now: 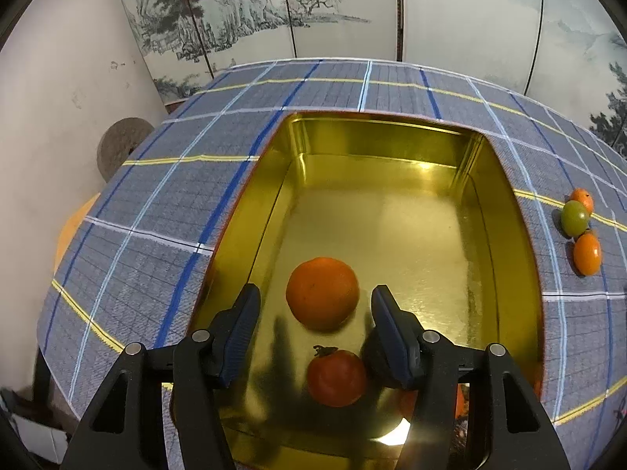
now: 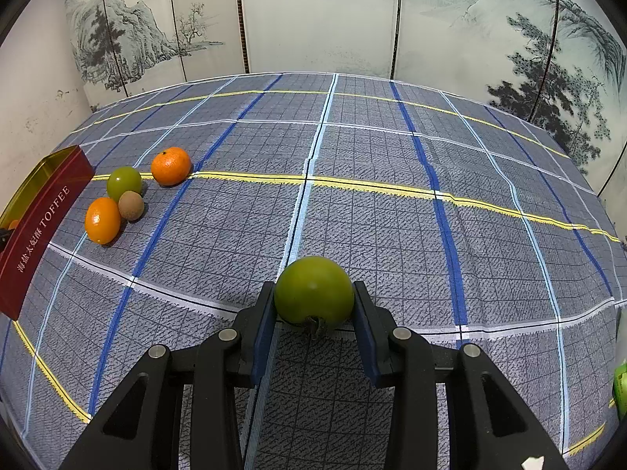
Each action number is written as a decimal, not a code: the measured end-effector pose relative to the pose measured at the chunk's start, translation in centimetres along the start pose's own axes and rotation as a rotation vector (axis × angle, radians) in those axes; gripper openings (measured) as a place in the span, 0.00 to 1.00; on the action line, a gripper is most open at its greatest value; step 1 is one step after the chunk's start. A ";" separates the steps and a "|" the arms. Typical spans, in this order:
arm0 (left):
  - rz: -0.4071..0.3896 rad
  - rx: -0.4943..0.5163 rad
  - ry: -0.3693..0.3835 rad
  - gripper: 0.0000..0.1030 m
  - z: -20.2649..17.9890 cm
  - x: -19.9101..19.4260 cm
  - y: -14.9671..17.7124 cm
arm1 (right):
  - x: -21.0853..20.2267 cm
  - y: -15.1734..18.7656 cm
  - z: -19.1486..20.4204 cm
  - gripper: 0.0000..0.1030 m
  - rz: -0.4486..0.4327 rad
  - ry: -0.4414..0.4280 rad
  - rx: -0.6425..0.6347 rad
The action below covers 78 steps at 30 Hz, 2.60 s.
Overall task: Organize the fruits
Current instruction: 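Carry the mandarin into the tin and open the left gripper, then carry the green fruit into the tin and open the right gripper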
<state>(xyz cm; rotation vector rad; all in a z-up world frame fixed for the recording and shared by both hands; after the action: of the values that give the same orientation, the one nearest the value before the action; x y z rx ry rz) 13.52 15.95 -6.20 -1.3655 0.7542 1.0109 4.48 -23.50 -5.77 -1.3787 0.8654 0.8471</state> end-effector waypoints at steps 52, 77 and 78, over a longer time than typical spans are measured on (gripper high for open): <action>-0.037 -0.225 -0.005 0.64 6.2 -5.0 5.9 | -4.3 -4.0 29.8 0.33 -0.036 -0.378 -0.504; -0.039 -0.306 0.015 0.64 9.5 -5.3 7.4 | -1.4 -2.9 34.2 0.34 0.018 -0.322 -0.600; -0.040 -0.306 0.015 0.64 9.6 -5.3 7.5 | -1.4 -2.9 34.2 0.34 0.017 -0.319 -0.602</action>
<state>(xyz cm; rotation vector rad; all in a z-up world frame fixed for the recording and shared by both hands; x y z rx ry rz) 3.42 24.10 -3.62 -1.6454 0.5961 1.1179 7.02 10.65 -2.99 -1.6828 0.3822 1.3691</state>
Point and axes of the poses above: each gripper's, at about its wrist camera, not at the fingertips, and x roughly the way its jaws point, z to its left, y to its underside, the point moved 4 cm from there along x, roughly the way its jaws point, and after that the axes turned 10 degrees about z, right-handed, at the moved point
